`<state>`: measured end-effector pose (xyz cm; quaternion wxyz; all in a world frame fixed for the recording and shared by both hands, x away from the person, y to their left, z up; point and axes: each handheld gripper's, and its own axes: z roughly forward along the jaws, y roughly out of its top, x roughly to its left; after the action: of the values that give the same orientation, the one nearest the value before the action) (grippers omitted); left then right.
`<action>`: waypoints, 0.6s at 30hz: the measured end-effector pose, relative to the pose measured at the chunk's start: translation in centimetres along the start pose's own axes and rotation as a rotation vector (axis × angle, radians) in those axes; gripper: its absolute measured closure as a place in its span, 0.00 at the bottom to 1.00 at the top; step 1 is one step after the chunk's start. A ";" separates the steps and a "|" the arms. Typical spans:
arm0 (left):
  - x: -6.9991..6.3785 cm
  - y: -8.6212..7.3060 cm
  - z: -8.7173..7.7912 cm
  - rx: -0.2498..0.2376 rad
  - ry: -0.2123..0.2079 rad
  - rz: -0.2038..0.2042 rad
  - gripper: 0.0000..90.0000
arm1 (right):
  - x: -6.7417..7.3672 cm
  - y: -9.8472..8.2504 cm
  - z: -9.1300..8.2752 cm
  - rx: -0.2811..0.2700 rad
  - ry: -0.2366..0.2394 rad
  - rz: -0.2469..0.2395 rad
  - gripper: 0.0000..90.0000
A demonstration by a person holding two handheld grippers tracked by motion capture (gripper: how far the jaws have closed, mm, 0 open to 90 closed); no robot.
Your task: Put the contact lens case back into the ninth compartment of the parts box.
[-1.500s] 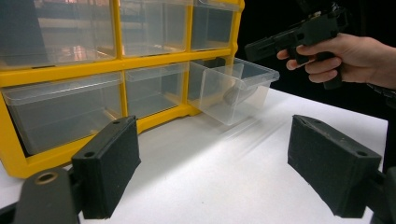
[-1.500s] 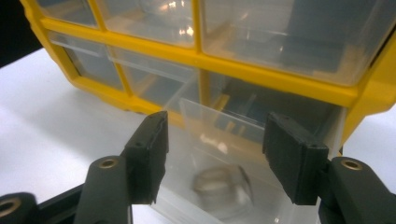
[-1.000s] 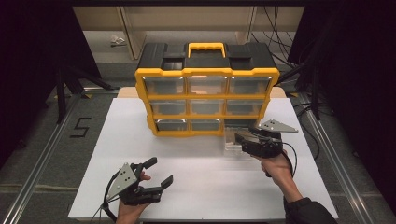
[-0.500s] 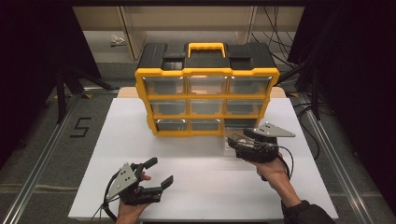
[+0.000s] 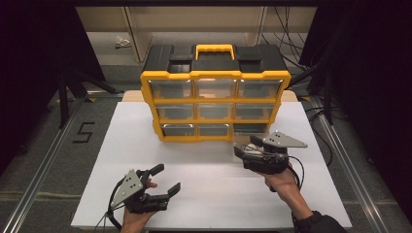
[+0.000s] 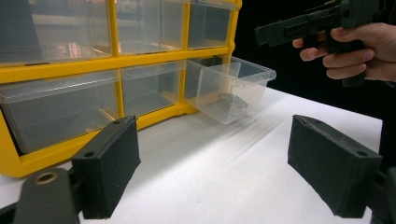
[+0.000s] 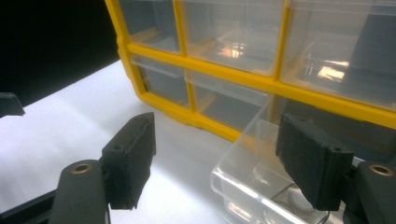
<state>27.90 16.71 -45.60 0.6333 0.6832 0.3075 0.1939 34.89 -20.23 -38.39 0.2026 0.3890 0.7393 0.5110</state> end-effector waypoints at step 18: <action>-0.1 0.0 0.1 0.002 -0.002 -0.001 0.18 | 1.1 -0.1 -0.6 -0.043 0.034 -0.014 0.32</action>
<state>27.93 16.58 -45.63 0.6331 0.6839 0.3073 0.1925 33.73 -19.71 -38.17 0.2017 0.3705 0.7343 0.5318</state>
